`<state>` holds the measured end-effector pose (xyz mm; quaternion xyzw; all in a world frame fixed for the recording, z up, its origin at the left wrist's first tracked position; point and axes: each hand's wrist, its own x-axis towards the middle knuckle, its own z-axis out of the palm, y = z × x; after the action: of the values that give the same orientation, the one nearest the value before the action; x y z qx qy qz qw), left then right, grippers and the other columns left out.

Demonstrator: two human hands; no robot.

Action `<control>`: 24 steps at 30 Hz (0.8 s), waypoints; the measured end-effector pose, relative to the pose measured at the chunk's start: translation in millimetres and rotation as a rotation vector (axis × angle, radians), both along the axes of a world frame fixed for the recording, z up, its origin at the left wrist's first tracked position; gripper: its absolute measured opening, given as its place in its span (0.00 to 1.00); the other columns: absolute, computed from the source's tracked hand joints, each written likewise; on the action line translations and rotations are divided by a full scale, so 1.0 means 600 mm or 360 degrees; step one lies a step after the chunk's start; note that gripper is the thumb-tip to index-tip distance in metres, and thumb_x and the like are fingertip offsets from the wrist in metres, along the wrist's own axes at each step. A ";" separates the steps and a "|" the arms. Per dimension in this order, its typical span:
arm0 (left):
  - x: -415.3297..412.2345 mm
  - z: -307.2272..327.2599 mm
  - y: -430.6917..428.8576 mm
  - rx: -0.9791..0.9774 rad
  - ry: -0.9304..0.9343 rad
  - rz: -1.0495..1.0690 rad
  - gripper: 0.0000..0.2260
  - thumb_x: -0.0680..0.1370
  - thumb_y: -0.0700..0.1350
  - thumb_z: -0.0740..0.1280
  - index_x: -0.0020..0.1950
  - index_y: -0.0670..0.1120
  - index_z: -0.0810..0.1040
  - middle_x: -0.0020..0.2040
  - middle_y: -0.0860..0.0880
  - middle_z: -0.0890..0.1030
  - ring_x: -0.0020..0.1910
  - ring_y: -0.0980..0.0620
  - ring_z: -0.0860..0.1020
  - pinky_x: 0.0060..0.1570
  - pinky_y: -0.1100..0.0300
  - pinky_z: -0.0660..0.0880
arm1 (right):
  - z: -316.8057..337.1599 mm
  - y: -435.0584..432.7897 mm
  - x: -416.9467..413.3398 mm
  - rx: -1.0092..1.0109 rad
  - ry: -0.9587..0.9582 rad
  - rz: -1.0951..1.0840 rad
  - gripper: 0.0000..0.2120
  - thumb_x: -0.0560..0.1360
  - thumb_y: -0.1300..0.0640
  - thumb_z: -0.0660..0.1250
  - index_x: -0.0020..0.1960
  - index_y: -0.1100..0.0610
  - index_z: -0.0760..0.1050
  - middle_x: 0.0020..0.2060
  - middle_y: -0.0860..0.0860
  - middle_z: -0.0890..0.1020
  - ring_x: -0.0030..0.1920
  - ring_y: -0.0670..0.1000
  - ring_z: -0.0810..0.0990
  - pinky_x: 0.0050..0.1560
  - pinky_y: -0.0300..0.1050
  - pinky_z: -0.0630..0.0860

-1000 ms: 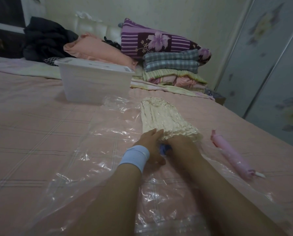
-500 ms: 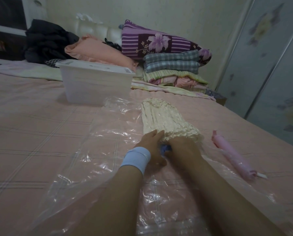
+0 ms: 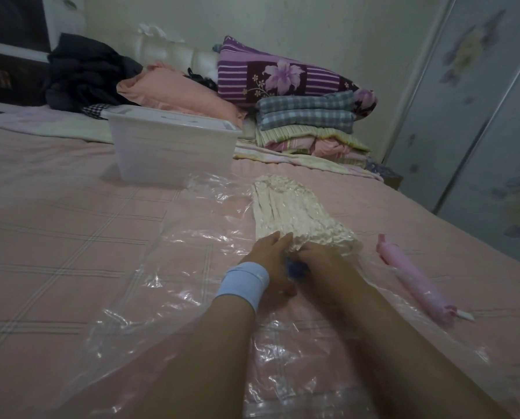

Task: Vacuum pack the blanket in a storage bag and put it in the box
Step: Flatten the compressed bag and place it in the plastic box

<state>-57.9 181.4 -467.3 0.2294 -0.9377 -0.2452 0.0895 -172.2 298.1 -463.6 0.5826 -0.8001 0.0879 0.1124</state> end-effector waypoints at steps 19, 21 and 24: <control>0.017 -0.007 0.012 0.0020 0.0169 0.0120 0.43 0.66 0.52 0.74 0.76 0.59 0.54 0.74 0.52 0.55 0.73 0.46 0.56 0.68 0.48 0.68 | 0.013 0.006 0.016 -0.0024 0.0024 -0.0266 0.12 0.73 0.51 0.67 0.55 0.50 0.79 0.50 0.49 0.82 0.50 0.53 0.81 0.48 0.46 0.76; 0.017 -0.007 0.010 0.0021 0.0156 0.0124 0.44 0.65 0.53 0.75 0.76 0.60 0.54 0.73 0.52 0.56 0.72 0.47 0.57 0.67 0.48 0.69 | 0.011 0.006 0.014 -0.0042 0.0125 -0.0328 0.12 0.73 0.47 0.68 0.54 0.50 0.81 0.48 0.50 0.83 0.49 0.53 0.81 0.44 0.44 0.73; 0.017 -0.006 0.010 0.0041 0.0184 0.0129 0.43 0.66 0.56 0.75 0.76 0.60 0.55 0.73 0.52 0.57 0.72 0.47 0.58 0.68 0.48 0.68 | 0.011 0.003 0.015 -0.0047 0.0431 -0.0426 0.23 0.73 0.33 0.64 0.49 0.52 0.81 0.46 0.52 0.84 0.48 0.55 0.82 0.43 0.46 0.68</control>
<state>-47.7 187.4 -471.1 0.2539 -0.9176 -0.2662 0.1505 -163.5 300.0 -456.8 0.4758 -0.8466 0.0047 0.2384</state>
